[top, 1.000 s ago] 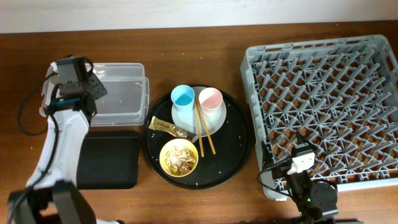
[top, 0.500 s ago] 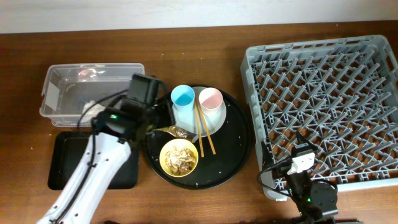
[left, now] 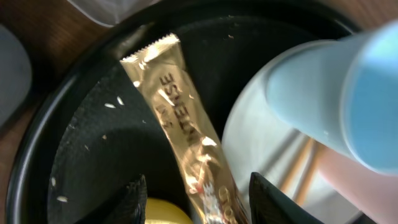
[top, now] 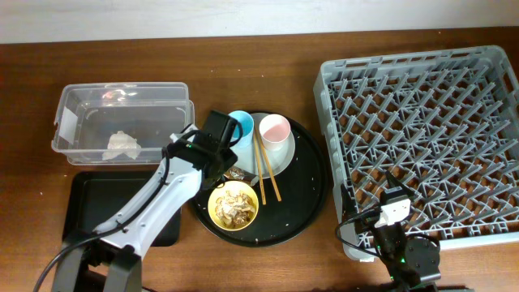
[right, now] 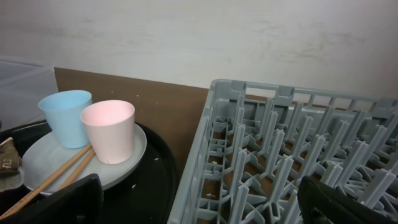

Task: Sort waste into correct bins and load items into the dishwasher rack
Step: 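Grasp the gold wrapper with the left gripper and drop it in the clear bin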

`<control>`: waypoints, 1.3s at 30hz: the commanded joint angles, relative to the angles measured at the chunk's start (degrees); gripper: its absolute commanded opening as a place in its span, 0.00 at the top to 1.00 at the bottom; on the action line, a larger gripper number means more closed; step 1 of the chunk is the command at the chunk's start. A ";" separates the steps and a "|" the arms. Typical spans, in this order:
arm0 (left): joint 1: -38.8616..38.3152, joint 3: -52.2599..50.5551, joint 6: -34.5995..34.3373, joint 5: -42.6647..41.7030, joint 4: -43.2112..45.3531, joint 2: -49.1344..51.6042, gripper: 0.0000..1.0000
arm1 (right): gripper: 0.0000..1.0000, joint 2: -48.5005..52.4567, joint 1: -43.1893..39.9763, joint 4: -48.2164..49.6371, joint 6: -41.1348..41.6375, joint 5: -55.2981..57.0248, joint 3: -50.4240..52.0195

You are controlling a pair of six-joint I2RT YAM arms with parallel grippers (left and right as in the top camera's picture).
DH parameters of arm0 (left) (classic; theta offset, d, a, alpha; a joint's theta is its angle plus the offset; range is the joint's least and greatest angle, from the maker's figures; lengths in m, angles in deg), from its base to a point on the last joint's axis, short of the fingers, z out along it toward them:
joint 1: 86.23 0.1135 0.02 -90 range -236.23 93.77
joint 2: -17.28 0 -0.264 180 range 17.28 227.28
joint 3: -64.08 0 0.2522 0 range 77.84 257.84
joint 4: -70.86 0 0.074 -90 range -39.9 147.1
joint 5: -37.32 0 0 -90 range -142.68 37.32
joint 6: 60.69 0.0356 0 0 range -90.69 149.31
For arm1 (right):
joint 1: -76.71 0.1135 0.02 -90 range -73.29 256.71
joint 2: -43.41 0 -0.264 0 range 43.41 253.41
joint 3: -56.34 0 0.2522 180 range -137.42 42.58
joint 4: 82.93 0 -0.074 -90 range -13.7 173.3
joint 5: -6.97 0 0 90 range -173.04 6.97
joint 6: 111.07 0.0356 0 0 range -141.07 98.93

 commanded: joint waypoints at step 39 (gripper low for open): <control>20.17 -14.43 4.83 9.29 24.76 -24.28 0.98 | 0.02 -0.33 -0.39 -0.26 0.46 0.28 0.31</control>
